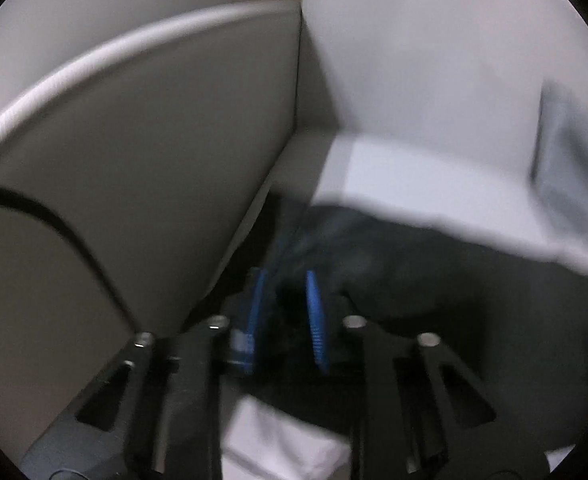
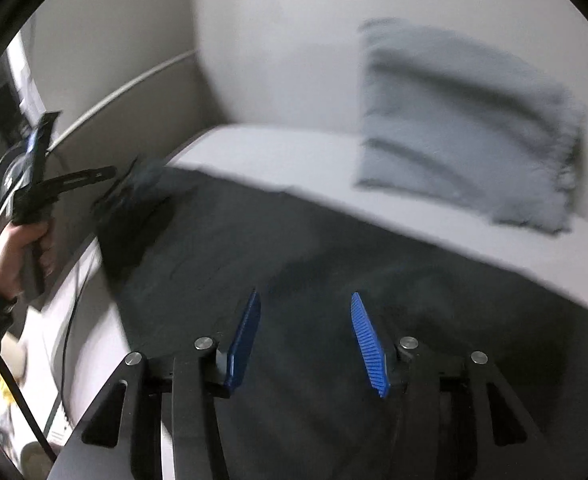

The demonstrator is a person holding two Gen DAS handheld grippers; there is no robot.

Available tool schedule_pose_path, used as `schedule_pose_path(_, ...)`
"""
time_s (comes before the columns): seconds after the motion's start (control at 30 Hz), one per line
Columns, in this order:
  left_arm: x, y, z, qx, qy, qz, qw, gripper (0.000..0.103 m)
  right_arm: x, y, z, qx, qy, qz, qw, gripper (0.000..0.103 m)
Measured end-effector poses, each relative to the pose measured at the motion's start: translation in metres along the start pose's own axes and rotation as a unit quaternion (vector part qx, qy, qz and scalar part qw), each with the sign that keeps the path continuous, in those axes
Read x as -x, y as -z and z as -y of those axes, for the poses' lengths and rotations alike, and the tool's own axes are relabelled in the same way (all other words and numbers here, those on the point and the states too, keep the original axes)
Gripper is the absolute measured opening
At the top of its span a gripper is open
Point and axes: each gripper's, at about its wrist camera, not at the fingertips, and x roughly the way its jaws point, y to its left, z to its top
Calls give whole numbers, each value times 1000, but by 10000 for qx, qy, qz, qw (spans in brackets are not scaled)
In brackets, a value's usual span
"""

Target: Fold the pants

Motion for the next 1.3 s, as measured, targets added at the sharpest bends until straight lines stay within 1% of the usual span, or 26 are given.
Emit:
schedule_pose_path(0.1,-16,21,2,-358,-345,-173,9986,11,-26,12,-41,336,-131,-238,9991,49)
schedule_pose_path(0.17,-15,28,5,-510,-502,-39,9974,11,-40,16,-63,522,-249,-334,9978,49)
schedule_pose_path(0.23,-16,33,8,-728,-676,-19,9950,11,-54,21,-77,687,-213,-535,9960,49)
schedule_pose_path(0.27,-17,35,9,-777,-706,-9,9945,10,-58,24,-78,682,-206,-571,9958,48)
schedule_pose_path(0.4,-19,33,11,-849,-805,3,9931,10,-62,29,-70,655,-258,-468,9964,48)
schedule_pose_path(0.47,-18,28,12,-789,-842,-93,9933,10,-65,28,-68,813,-139,-407,9958,48)
schedule_pose_path(0.5,-18,22,10,-637,-759,-135,9950,9,-65,28,-70,863,-87,-397,9954,48)
schedule_pose_path(0.57,-6,11,5,-286,-436,-117,9986,7,-59,24,-65,595,-193,-476,9969,47)
schedule_pose_path(0.63,13,6,4,-103,-140,46,9998,7,-41,21,-53,141,-611,-405,9972,45)
schedule_pose_path(0.67,25,5,6,-72,-1,158,9998,7,-25,22,-46,53,-746,-311,9967,45)
schedule_pose_path(0.7,40,5,10,-85,246,298,9992,7,-12,23,-41,35,-793,-213,9966,45)
schedule_pose_path(0.77,71,11,27,-266,853,593,9942,7,26,30,-20,-6,-884,8,9961,45)
schedule_pose_path(0.8,93,19,42,-453,1206,772,9887,8,47,37,-5,-96,-890,107,9959,45)
schedule_pose_path(0.83,106,24,53,-611,1442,878,9838,10,62,42,7,-166,-907,143,9956,45)
schedule_pose_path(0.87,123,33,70,-815,1713,997,9768,18,77,51,21,-252,-877,153,9957,47)
schedule_pose_path(0.9,133,39,85,-948,1914,1043,9713,35,88,60,32,-334,-797,169,9961,48)
schedule_pose_path(0.93,144,47,98,-1062,2137,1041,9655,46,103,74,47,-446,-684,186,9965,51)
schedule_pose_path(0.97,152,57,113,-1144,2418,1014,9582,58,112,85,57,-521,-621,178,9966,52)
schedule_pose_path(1.0,163,68,131,-1214,2834,905,9470,59,122,100,68,-603,-544,162,9966,52)
schedule_pose_path(1.07,174,84,161,-1196,3448,565,9293,59,133,129,81,-665,-363,62,9971,52)
schedule_pose_path(1.1,178,92,176,-1046,3799,306,9186,59,135,142,84,-657,-305,15,9974,52)
schedule_pose_path(1.13,178,101,190,-763,4193,-40,9046,59,136,158,86,-604,-232,-60,9979,52)
schedule_pose_path(1.17,175,107,200,-536,4476,-351,8919,59,134,167,84,-550,-178,-82,9983,52)
schedule_pose_path(1.2,169,115,213,-157,4855,-801,8704,58,130,176,82,-445,-135,-109,9989,52)
schedule_pose_path(1.27,155,132,232,575,5254,-1453,8364,58,120,188,69,-56,-46,-148,9999,52)
schedule_pose_path(1.3,148,142,241,772,5335,-1679,8254,58,115,193,60,259,15,-106,9996,52)
